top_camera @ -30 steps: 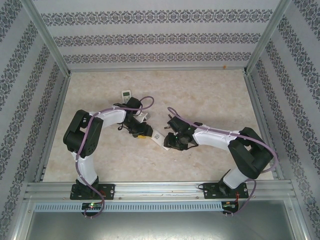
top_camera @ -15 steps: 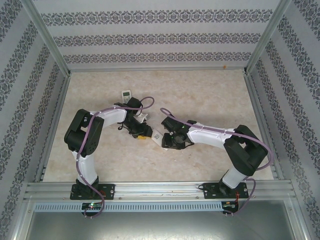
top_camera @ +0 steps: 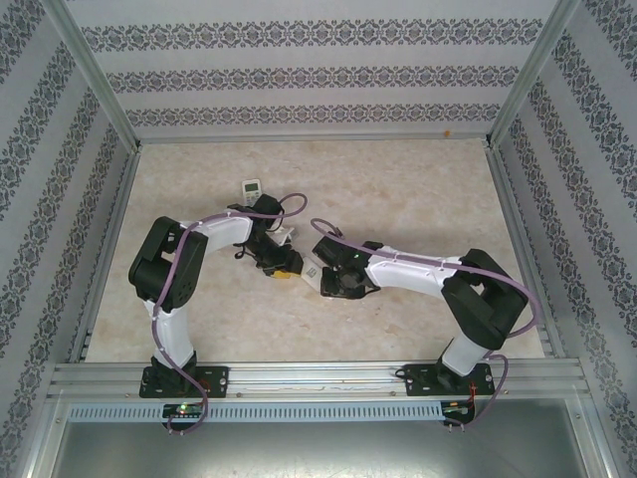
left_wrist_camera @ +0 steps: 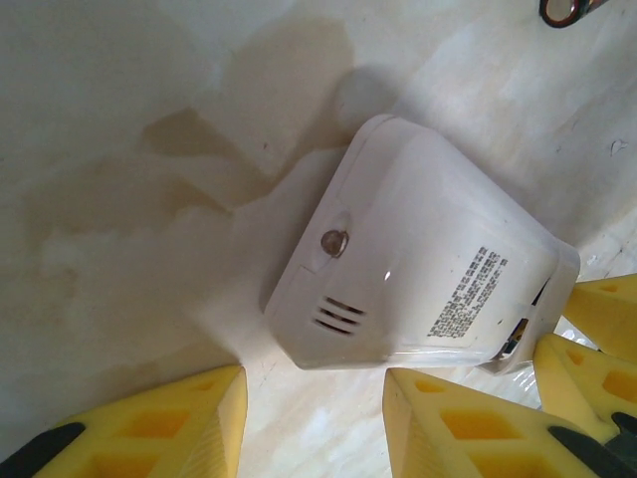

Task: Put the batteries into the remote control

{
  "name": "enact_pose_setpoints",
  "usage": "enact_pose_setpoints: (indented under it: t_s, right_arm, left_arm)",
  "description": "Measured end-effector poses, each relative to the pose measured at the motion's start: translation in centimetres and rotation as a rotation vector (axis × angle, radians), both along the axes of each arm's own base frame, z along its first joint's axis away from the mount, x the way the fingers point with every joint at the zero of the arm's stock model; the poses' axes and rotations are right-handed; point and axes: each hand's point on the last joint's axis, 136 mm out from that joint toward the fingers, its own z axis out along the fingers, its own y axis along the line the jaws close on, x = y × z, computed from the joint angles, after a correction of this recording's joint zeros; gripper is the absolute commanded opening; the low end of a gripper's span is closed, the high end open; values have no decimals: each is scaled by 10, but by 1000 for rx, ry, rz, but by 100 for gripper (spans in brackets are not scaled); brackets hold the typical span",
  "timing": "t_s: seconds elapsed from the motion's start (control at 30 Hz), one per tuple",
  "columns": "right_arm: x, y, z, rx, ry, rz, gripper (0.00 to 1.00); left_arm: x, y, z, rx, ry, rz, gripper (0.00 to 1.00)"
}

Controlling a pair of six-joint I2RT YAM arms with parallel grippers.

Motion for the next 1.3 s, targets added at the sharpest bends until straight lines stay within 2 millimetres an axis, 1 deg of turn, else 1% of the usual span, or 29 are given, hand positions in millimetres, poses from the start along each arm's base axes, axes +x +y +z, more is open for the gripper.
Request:
enact_pose_setpoints:
  t_s: [0.13,0.43,0.53,0.7,0.8,0.9,0.97,1.03,1.17,1.3]
  right_arm:
    - [-2,0,-3,-32,-16,3,31]
    - [-5,4,-6,-100,-63,-1,30]
    - [-8,6,-6,-121,-91,-7,28]
    - [-11,8,-6,-121,-101,-46,27]
    - [-11,8,-5,-114,-100,-70,23]
    - [-13,8,-4,-100,-90,-92,22]
    - [-17,8,-4,-88,-69,-103,21]
    - [-29,9,-9,-81,-15,-93,21]
    - [-49,24,-8,-28,58,-60,21]
    - [-51,29,-7,-24,111,-49,22]
  left_arm:
    - [0,0,0,0,0,0,41]
    - [-1,1,1,3,3,-6,41]
    - [-2,1,1,5,7,-9,41]
    - [-3,1,1,5,7,-13,41]
    - [-3,1,1,5,6,-15,41]
    - [-3,1,1,5,6,-16,41]
    - [-3,1,0,5,6,-16,41]
    - [-3,1,0,6,9,-16,41]
    - [-3,1,1,6,11,-17,41]
    - [-3,1,0,7,12,-18,41]
